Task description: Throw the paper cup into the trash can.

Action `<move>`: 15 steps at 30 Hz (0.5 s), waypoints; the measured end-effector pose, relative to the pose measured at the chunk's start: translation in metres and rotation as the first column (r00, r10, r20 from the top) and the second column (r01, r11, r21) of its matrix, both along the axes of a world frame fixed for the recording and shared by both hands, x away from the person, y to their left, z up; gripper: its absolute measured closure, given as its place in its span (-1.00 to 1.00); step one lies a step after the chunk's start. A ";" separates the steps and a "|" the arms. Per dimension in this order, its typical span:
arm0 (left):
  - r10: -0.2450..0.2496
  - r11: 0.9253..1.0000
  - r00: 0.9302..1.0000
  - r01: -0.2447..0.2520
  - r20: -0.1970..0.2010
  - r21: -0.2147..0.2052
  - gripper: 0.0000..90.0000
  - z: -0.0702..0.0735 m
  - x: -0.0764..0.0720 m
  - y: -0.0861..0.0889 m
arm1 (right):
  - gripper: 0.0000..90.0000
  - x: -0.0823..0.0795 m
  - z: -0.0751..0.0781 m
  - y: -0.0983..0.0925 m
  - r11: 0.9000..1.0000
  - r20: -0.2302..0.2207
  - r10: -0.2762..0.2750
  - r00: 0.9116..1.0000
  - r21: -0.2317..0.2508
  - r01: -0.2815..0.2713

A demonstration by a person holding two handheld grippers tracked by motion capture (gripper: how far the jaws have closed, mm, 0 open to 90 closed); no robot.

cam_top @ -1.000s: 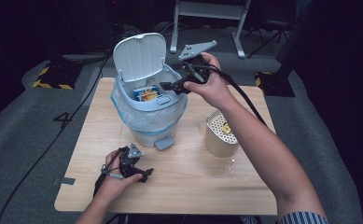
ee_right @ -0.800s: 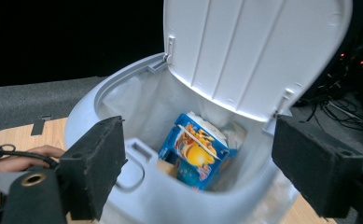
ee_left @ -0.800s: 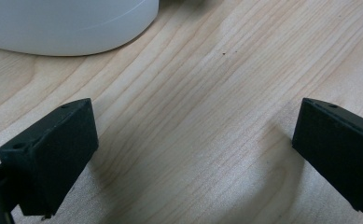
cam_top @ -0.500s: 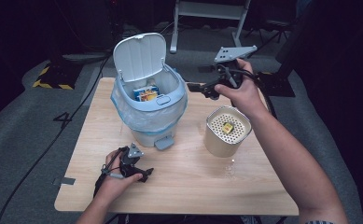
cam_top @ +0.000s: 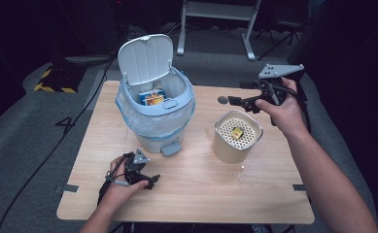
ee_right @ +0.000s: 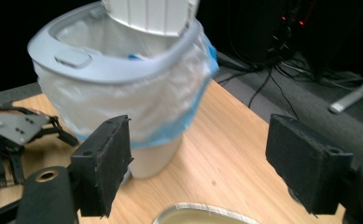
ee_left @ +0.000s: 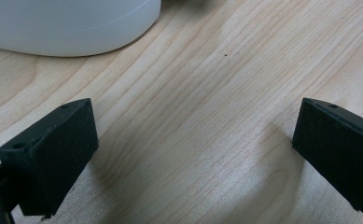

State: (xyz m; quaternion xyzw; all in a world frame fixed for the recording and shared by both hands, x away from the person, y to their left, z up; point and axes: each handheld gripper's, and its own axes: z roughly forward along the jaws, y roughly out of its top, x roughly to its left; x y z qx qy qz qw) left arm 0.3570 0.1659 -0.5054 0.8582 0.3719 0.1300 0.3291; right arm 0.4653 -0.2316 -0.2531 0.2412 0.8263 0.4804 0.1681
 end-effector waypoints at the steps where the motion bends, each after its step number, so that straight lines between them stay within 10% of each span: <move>1: -0.001 1.000 1.000 0.001 0.000 -0.001 -0.99 0.000 0.000 0.000 | -0.49 -0.002 -0.003 -0.006 1.000 -0.003 -0.009 1.000 -0.006 0.009; 15: 0.002 1.000 1.000 -0.002 0.000 -0.001 -0.99 0.000 0.000 0.000 | -0.49 -0.035 -0.045 -0.071 0.988 -0.036 -0.146 0.989 -0.052 0.144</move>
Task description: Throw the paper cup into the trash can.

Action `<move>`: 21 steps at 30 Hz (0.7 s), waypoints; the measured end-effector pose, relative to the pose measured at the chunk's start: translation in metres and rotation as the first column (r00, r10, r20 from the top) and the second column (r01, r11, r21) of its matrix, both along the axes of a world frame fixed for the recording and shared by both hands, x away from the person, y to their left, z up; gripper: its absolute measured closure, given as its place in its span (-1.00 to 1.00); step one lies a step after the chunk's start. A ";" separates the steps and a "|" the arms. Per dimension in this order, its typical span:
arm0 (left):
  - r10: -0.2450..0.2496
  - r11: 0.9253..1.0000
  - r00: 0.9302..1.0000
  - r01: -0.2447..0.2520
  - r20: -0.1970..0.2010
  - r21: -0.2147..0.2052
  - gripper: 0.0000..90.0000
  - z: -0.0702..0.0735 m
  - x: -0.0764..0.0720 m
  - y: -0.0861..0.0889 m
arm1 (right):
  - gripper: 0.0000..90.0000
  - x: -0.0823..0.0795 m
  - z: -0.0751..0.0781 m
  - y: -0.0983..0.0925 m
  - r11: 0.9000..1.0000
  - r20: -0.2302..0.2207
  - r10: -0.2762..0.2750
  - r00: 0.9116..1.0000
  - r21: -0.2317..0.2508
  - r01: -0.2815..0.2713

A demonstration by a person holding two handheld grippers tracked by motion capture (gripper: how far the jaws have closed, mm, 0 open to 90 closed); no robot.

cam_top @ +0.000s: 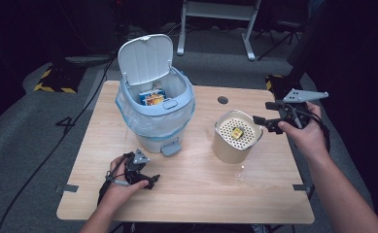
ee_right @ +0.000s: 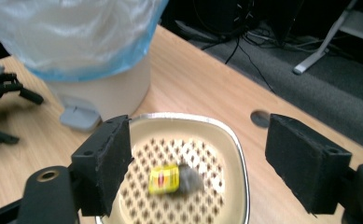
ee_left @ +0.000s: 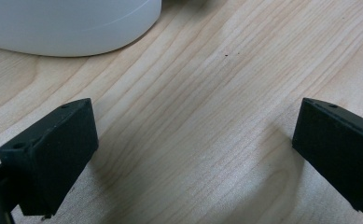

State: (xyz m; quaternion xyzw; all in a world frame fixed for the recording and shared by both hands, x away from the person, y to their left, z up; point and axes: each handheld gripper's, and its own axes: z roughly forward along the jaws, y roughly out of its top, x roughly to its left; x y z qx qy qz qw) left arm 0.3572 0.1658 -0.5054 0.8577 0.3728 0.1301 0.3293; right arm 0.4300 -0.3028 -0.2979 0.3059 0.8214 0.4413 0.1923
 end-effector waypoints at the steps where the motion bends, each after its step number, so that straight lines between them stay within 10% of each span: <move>1: 0.000 1.000 1.000 0.000 0.000 0.000 -0.99 0.000 0.000 0.000 | -0.49 -0.002 -0.003 -0.003 1.000 -0.006 0.000 1.000 0.001 0.000; 21: 0.043 0.999 0.999 -0.042 0.028 -0.023 -0.66 0.001 -0.004 0.006 | -0.54 -0.054 -0.093 -0.045 0.997 -0.099 -0.067 0.993 0.022 0.069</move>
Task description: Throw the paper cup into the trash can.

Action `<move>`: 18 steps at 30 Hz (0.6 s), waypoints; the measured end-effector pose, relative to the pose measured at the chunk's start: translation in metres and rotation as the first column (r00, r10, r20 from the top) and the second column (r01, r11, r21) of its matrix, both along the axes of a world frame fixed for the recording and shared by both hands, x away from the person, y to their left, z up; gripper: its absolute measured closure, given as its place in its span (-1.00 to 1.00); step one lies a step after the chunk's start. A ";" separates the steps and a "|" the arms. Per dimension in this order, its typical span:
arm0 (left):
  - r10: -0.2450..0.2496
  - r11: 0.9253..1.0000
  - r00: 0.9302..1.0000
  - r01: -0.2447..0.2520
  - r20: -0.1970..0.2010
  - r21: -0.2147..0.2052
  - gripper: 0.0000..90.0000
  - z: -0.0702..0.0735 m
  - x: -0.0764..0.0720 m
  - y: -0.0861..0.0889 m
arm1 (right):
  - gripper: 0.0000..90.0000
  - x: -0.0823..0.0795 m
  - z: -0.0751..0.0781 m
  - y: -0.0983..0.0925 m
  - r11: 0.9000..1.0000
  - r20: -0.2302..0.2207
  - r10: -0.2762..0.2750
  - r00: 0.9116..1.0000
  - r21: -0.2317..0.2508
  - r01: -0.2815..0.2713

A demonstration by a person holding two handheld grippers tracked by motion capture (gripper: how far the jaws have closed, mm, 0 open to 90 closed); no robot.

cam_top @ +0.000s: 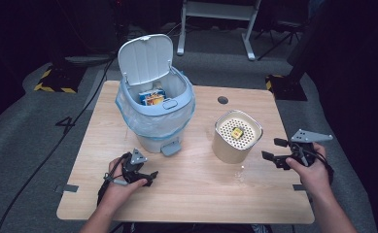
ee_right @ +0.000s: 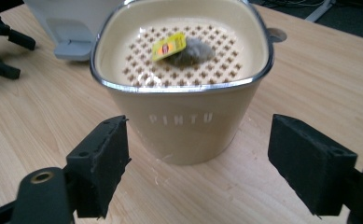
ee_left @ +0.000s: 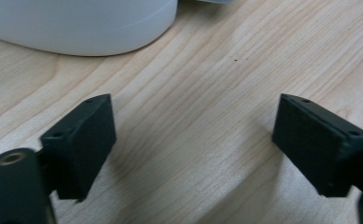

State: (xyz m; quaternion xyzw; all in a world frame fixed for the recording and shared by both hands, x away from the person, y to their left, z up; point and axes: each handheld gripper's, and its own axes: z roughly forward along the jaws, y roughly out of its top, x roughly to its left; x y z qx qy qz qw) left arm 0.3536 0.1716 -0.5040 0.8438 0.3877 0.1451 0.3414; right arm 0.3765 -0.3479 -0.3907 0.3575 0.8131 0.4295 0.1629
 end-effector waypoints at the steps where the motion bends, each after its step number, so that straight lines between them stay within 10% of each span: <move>1: 0.002 1.000 1.000 -0.002 0.000 0.000 -0.65 0.000 0.000 0.000 | -0.54 -0.002 -0.005 0.000 1.000 0.000 -0.001 1.000 -0.002 0.001; 18: 0.004 1.000 1.000 -0.004 0.002 -0.008 -0.61 0.000 -0.001 0.002 | -0.56 -0.008 -0.077 0.004 0.999 -0.058 -0.009 0.998 -0.038 0.007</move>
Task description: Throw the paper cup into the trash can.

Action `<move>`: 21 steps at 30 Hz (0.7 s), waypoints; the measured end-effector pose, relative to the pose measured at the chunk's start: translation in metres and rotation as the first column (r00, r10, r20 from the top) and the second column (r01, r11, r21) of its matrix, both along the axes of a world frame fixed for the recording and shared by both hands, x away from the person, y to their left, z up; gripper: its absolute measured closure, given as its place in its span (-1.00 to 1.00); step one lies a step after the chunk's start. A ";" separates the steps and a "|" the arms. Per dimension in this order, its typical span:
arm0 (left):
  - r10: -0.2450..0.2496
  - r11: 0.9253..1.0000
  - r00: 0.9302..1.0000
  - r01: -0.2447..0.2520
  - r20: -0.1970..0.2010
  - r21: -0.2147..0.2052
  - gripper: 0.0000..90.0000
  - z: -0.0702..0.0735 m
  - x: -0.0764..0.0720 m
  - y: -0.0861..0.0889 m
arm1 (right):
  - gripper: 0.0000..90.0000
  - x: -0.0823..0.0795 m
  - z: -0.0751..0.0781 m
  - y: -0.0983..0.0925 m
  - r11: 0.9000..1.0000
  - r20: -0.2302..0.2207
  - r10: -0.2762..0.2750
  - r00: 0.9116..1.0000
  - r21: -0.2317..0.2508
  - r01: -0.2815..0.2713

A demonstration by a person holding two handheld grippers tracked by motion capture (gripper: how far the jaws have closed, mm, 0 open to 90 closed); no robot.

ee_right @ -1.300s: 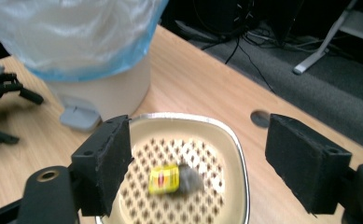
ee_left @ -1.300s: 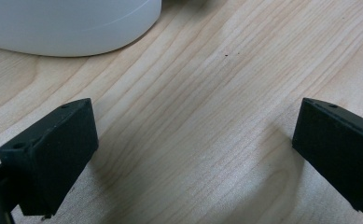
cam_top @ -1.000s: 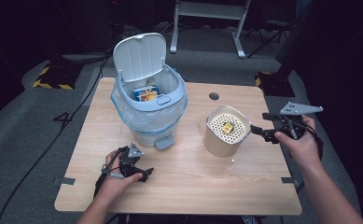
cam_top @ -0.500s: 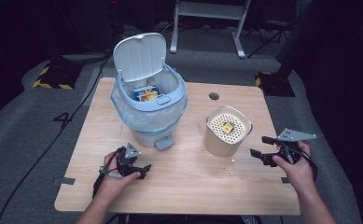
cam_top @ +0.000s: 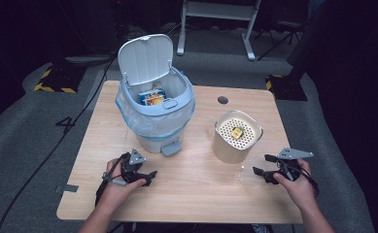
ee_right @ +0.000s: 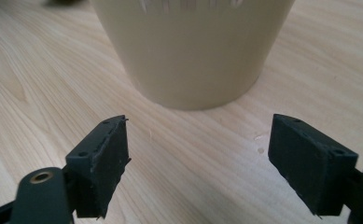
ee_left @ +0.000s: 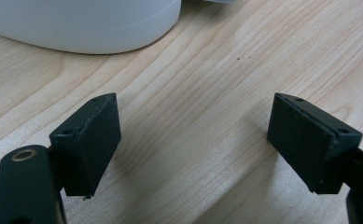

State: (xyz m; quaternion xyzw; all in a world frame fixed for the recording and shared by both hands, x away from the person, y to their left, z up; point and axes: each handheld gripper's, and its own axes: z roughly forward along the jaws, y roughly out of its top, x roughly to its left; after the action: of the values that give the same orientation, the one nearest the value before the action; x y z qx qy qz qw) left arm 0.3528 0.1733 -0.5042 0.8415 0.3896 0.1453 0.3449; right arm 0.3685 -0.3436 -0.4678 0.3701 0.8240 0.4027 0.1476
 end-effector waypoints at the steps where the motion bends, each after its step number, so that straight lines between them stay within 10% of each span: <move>1: 0.000 1.000 1.000 0.000 0.001 0.001 -0.61 0.000 0.000 0.000 | -0.57 0.000 -0.004 0.000 1.000 -0.001 0.000 1.000 -0.006 0.000; 11: 0.001 1.000 1.000 -0.001 0.004 0.000 -0.59 0.000 0.000 0.001 | -0.58 0.000 -0.026 0.006 0.996 0.003 0.015 1.000 -0.092 -0.014; 21: -0.014 1.000 1.000 0.014 0.015 -0.003 -0.41 0.001 0.001 0.009 | -0.66 0.001 -0.037 0.009 0.997 -0.002 0.013 1.000 -0.082 -0.013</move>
State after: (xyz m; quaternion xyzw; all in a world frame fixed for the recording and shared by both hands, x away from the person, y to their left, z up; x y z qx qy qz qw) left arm 0.3534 0.1825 -0.5035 0.8425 0.3815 0.1484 0.3502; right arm 0.3693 -0.3346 -0.5045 0.3586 0.8424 0.3693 0.1593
